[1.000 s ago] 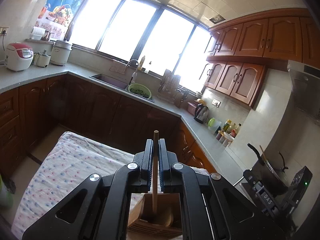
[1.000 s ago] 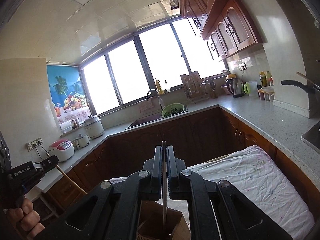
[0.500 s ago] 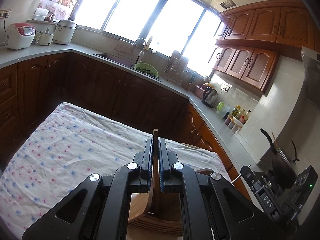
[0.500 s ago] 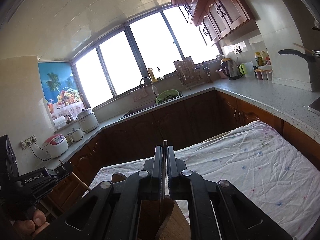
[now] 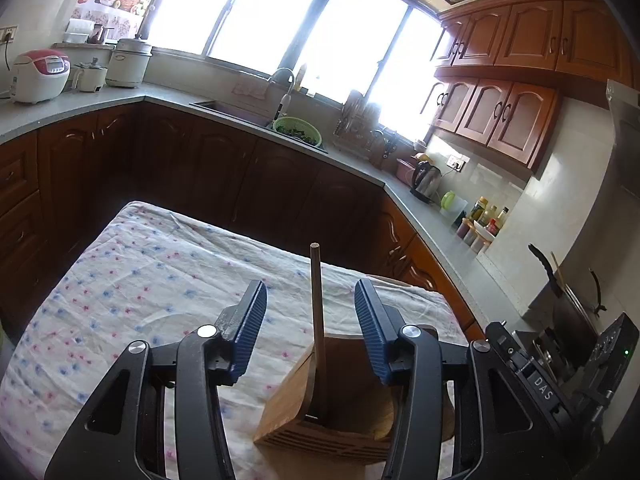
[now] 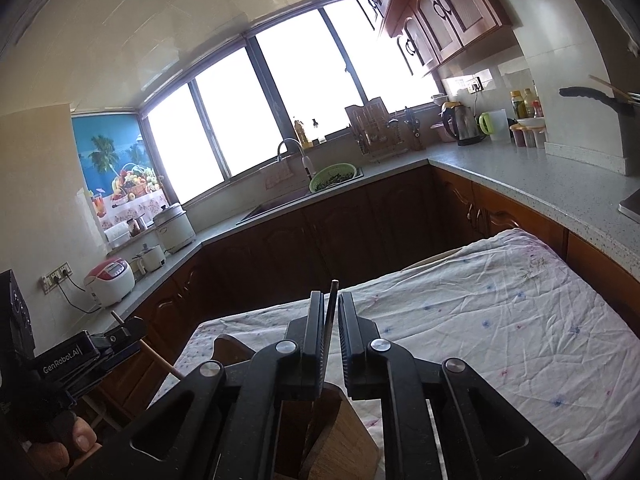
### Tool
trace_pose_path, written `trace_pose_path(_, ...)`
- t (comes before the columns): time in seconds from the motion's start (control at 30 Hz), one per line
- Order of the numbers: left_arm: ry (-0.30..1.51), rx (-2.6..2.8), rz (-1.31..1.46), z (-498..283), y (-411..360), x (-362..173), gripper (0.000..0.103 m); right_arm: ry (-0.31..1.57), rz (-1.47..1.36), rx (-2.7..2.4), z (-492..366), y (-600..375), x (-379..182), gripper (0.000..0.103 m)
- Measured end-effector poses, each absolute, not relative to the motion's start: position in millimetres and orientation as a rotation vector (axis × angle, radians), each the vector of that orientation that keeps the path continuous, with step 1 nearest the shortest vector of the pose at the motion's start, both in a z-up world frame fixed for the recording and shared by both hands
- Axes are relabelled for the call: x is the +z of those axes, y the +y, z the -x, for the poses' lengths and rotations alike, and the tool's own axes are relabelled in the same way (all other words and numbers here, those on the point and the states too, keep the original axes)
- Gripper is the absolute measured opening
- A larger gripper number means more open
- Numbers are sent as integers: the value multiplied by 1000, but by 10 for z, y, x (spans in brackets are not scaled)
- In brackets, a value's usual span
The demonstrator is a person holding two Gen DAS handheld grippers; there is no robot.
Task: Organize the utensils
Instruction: 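Carry both chopsticks into the wooden holder and open both tools to release them, then withdraw both open tools from the holder back toward the utensils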
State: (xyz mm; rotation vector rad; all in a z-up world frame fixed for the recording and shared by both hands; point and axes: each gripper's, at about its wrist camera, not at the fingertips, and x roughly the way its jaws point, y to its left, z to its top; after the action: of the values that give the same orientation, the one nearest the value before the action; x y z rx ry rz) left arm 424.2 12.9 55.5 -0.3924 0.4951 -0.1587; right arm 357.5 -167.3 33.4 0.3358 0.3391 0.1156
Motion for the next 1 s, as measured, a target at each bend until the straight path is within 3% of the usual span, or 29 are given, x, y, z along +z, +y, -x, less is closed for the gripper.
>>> trace_pose_path(0.03,494,-158,393,-4219,139,563,57,348,-341,113,-3571,-1680,334,15)
trace_pose_path(0.07,493,-157,397,-4189,158,574,60,356,-346,110,-3569,-1696,329,27)
trace_pose_path(0.1,493,-155,403,-4155,181,585,69,361,-356,113,-3555,-1713,328,50)
trace_pose_path(0.17,490,-144,408,-4075,226,609,78,354,-382,127,-3489,-1760,337,74)
trace_pose_path(0.23,498,-131,417,-3983,277,622,86,336,-386,118,-3389,-1785,368,75)
trace_pose_path(0.3,506,-126,422,-3881,332,620,88,342,-391,120,-3308,-1813,397,87)
trace_pose_path(1.0,606,-141,316,-2432,373,380,95,361,-365,170,-1889,-1869,423,100)
